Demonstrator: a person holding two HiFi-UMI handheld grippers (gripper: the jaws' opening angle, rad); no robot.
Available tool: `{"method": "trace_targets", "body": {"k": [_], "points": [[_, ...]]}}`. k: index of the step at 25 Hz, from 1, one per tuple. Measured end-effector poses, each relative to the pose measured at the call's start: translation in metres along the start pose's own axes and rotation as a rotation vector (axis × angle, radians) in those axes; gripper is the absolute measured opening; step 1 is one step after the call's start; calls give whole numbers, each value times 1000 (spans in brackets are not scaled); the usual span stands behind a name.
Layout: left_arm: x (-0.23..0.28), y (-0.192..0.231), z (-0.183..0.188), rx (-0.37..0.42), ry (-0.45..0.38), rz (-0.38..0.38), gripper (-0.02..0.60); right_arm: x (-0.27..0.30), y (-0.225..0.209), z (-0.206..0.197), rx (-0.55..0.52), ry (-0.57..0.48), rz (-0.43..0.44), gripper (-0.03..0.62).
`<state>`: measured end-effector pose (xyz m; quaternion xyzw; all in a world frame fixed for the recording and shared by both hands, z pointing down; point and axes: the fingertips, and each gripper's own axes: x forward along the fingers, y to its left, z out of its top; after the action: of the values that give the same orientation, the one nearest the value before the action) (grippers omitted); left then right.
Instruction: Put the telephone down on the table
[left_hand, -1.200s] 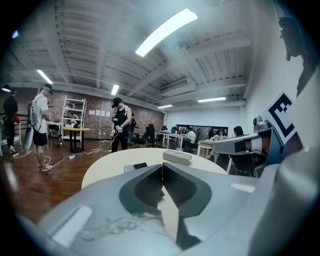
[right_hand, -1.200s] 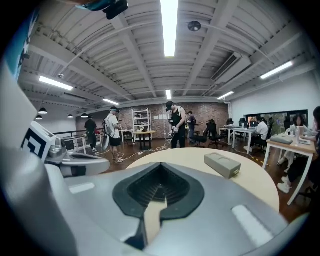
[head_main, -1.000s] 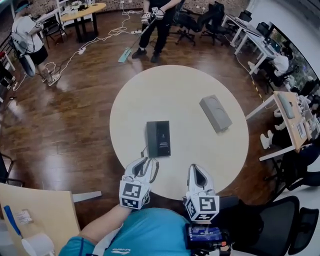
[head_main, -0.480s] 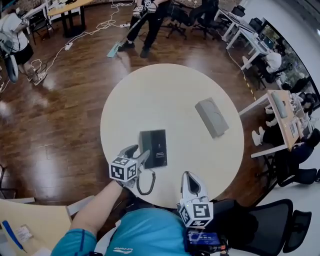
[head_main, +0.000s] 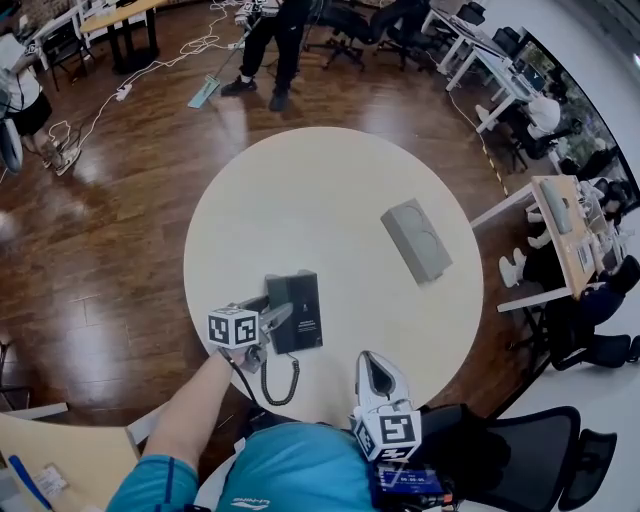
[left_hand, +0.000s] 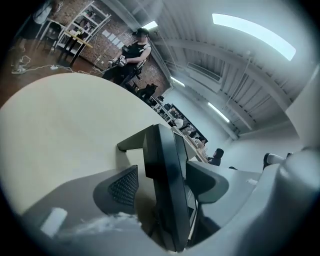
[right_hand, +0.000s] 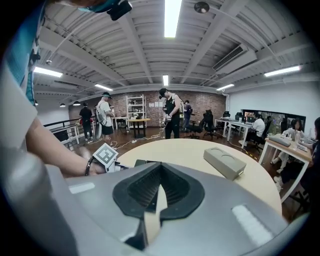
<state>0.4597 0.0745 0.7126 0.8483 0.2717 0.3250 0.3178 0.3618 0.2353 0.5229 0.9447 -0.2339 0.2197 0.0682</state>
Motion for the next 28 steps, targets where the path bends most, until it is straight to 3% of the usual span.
{"method": "trace_targets", "body": {"k": [15, 23, 28], "points": [[45, -15, 5, -136, 44, -196, 317, 3, -22, -19, 48, 77, -74, -8], [45, -31, 1, -127, 66, -326, 199, -2, -29, -21, 77, 86, -108, -6], [40, -36, 2, -150, 53, -347, 179, 1, -26, -22, 85, 84, -112, -8]]}}
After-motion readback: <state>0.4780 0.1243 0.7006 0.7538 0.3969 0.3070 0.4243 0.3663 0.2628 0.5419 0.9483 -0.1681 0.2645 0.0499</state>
